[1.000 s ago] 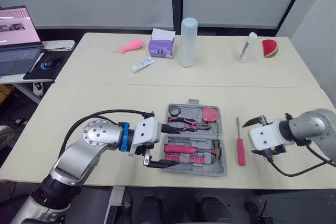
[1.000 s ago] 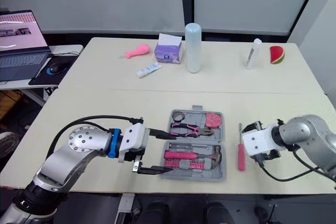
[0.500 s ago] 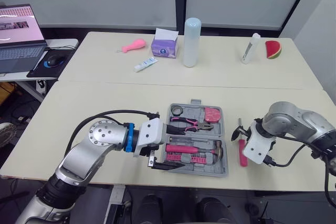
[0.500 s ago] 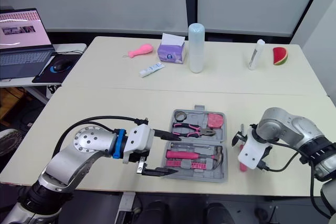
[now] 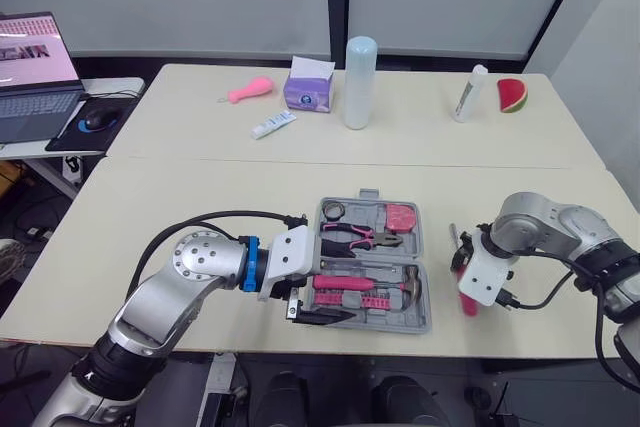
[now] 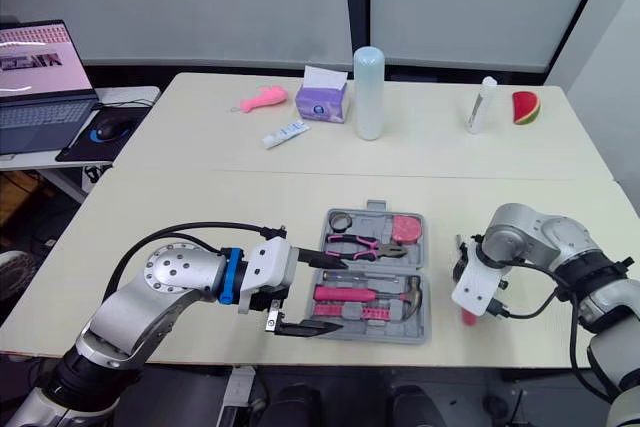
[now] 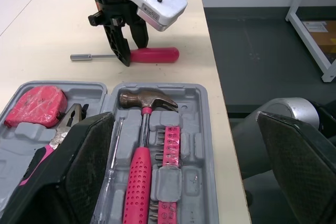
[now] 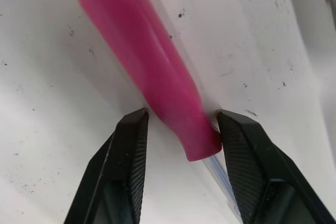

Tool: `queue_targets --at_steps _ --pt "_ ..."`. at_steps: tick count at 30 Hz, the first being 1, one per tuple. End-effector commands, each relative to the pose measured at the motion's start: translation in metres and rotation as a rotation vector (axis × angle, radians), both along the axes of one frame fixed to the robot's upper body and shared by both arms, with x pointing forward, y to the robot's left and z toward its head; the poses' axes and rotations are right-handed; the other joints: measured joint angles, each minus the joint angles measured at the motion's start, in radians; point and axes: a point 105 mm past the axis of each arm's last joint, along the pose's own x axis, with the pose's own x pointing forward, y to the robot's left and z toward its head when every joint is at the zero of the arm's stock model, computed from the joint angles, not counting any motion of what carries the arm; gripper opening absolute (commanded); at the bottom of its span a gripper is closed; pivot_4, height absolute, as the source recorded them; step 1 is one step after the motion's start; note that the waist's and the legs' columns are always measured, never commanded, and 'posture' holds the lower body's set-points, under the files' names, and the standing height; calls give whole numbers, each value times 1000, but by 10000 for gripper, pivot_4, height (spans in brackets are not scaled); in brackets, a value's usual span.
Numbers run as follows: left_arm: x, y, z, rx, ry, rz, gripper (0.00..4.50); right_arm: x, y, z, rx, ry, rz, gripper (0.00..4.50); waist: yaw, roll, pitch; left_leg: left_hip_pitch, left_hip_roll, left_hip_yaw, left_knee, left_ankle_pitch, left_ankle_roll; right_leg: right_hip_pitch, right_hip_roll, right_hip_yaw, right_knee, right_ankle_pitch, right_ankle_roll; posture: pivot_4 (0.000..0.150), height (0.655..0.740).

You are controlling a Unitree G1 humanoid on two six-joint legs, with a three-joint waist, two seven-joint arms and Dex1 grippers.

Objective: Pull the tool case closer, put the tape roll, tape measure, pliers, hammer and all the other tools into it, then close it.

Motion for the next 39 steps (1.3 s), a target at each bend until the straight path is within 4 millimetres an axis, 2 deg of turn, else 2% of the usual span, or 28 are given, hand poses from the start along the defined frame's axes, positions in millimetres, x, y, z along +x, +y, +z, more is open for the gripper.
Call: queue_targets --at_steps 1,8,12,15,19,21,25,29,35,39 --pt "-6 -5 5 -15 -31 -31 45000 1 -6 1 9 -17 -54 15538 0 0 0 0 0 0 0 0 0 0 0 0 1 0 0 1500 7075" --pt "-4 -7 4 -27 -34 -35 45000 -10 -13 22 102 -31 -211 6654 4 1 1 -2 0 0 0 0 0 -1 0 0 1 0 0 1500 7075" --pt "-4 -9 6 -46 -40 -44 45000 -24 -24 42 165 -27 -358 6413 6 2 2 -2 0 0 0 0 0 -1 0 0 0 0 0 1500 7075" --pt "-3 -11 9 -77 -62 -59 45000 -44 -45 64 258 4 -643 6410 20 3 2 -3 -1 -1 -1 0 0 -1 -1 -1 0 0 0 1500 7075" --pt "-3 -12 14 -125 -93 -67 45000 -60 -56 77 411 50 -987 6405 23 3 2 -3 -1 0 -1 0 1 0 -1 0 -2 0 0 1500 7075" --pt "-3 -11 16 -155 -96 -68 45000 -70 -56 79 495 103 -1165 6405 22 3 2 -3 -1 0 -1 0 1 0 0 0 -2 0 0 1500 7075" --pt "-7 -8 22 -202 -92 -100 45000 -87 -50 71 661 237 -1558 6403 25 3 2 -3 -1 -1 -2 0 0 0 1 0 -2 0 0 1500 7075" --pt "-10 -7 27 -235 -93 -135 45000 -90 -40 61 743 311 -1797 6403 26 3 2 -3 -2 -1 -2 0 0 0 1 0 -2 0 0 1500 7075" --pt "-10 -4 33 -277 -95 -162 45000 -69 -37 36 880 292 -2077 6402 26 3 2 -4 -2 -1 -3 0 0 -1 3 1 -3 0 0 1500 7075" --pt "-9 -3 32 -256 -104 -167 45000 -36 -43 22 976 201 -2249 6402 21 3 2 -4 -3 0 -3 0 0 -2 4 2 -4 0 0 1500 7075"
